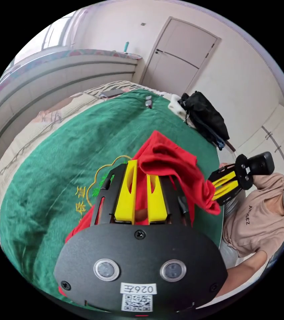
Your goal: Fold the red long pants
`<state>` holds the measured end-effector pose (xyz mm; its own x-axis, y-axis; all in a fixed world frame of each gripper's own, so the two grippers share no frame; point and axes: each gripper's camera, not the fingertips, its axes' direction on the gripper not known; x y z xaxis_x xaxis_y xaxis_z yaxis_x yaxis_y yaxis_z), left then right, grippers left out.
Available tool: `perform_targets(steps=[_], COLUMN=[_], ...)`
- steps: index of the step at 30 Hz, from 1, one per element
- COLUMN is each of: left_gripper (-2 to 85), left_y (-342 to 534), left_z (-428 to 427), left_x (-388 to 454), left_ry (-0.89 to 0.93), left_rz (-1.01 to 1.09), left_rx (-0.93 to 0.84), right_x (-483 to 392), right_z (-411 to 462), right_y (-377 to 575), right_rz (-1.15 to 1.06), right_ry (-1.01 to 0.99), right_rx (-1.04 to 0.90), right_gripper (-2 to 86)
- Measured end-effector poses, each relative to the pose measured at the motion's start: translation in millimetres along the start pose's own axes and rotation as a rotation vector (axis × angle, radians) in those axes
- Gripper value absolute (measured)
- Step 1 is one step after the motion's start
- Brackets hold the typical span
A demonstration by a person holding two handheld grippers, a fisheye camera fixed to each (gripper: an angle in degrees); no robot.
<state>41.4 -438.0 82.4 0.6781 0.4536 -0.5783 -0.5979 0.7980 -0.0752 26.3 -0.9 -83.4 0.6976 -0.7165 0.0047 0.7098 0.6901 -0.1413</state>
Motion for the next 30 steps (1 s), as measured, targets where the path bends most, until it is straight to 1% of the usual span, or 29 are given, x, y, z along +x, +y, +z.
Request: perform_targets(steps=[2, 4, 6, 7, 9, 11, 13, 14, 16, 17, 18, 19, 20, 21, 22, 23, 25, 27, 28, 29, 30], left_gripper=[4.9, 3.5, 0.4, -0.1, -0.7, -0.9, -0.9, -1.0, -0.9, -0.9, -0.9, -0.8, -0.8, -0.8, -0.8, -0.8, -0.9, -0.9, -0.9, -0.9, -0.9], left_y=[23.3, 43.9, 63.1, 66.1, 70.4, 65.5, 53.2, 42.4, 23.5, 13.6, 9.5, 9.3, 8.2, 5.9, 5.9, 7.2, 8.4, 0.8, -3.0, -12.5, -23.7], left_z=[-8.3, -20.2, -38.2, -42.0, -50.6, -47.4, -34.5, -20.2, 12.9, 41.4, 66.8, 67.6, 62.5, 59.2, 57.0, 49.8, 35.6, 25.3, 25.3, 28.2, 34.2], left_x=[-17.1, -26.1, -22.8, -18.8, 2.5, 22.1, 43.3, 56.9, 73.9, 79.1, 81.3, 83.9, 83.9, 79.0, 78.0, 81.2, 93.5, 108.1, 110.9, 116.4, 123.3], left_ry=[-0.060, -0.112, -0.115, -0.097, -0.016, 0.019, 0.019, 0.009, -0.081, -0.219, -0.337, -0.346, -0.328, -0.274, -0.251, -0.231, -0.226, -0.163, -0.142, -0.104, -0.076], left_rz=[-0.106, -0.172, -0.208, -0.198, -0.144, -0.102, -0.059, -0.030, 0.010, 0.015, 0.039, 0.049, 0.015, -0.049, -0.069, -0.085, -0.085, -0.090, -0.093, -0.100, -0.095], left_rx=[-0.019, -0.019, 0.059, 0.090, 0.217, 0.273, 0.273, 0.239, 0.068, -0.104, -0.237, -0.213, -0.180, -0.201, -0.203, -0.169, -0.065, 0.051, 0.069, 0.089, 0.098], right_x=[-6.9, -1.4, 18.5, 24.9, 54.3, 75.9, 94.0, 102.9, 112.2, 115.5, 117.0, 117.2, 117.6, 120.7, 122.9, 126.8, 132.7, 147.0, 151.8, 161.4, 168.8], right_z=[16.3, 17.1, 11.6, 9.7, 3.0, 0.5, 3.0, 6.6, 15.5, 24.7, 37.1, 43.0, 50.2, 49.6, 47.7, 42.5, 25.9, 4.8, 2.5, 3.6, 12.4], right_y=[-11.1, -16.7, -22.9, -24.0, -23.7, -21.1, -19.2, -18.7, -19.2, -20.0, -20.4, -20.1, -18.4, -16.7, -16.2, -16.0, -12.8, -2.1, 1.7, 9.4, 15.9], right_rz=[-0.040, -0.023, 0.012, 0.020, 0.114, 0.195, 0.263, 0.293, 0.326, 0.331, 0.331, 0.328, 0.327, 0.349, 0.361, 0.368, 0.378, 0.453, 0.483, 0.543, 0.569], right_ry=[-0.080, -0.162, -0.241, -0.267, -0.305, -0.306, -0.313, -0.326, -0.348, -0.360, -0.358, -0.356, -0.362, -0.376, -0.390, -0.425, -0.446, -0.385, -0.351, -0.272, -0.206], right_rx=[-0.069, -0.070, -0.088, -0.092, -0.080, -0.066, -0.076, -0.090, -0.123, -0.161, -0.224, -0.252, -0.269, -0.245, -0.237, -0.237, -0.171, -0.073, -0.065, -0.090, -0.181], right_gripper=[-0.1, 0.0, 0.9, 0.9, 0.3, -0.4, -0.8, -0.8, -0.9, -0.9, -0.9, -0.9, -0.9, -0.9, -0.9, -0.9, -0.9, -0.9, -0.9, -0.9, -0.9])
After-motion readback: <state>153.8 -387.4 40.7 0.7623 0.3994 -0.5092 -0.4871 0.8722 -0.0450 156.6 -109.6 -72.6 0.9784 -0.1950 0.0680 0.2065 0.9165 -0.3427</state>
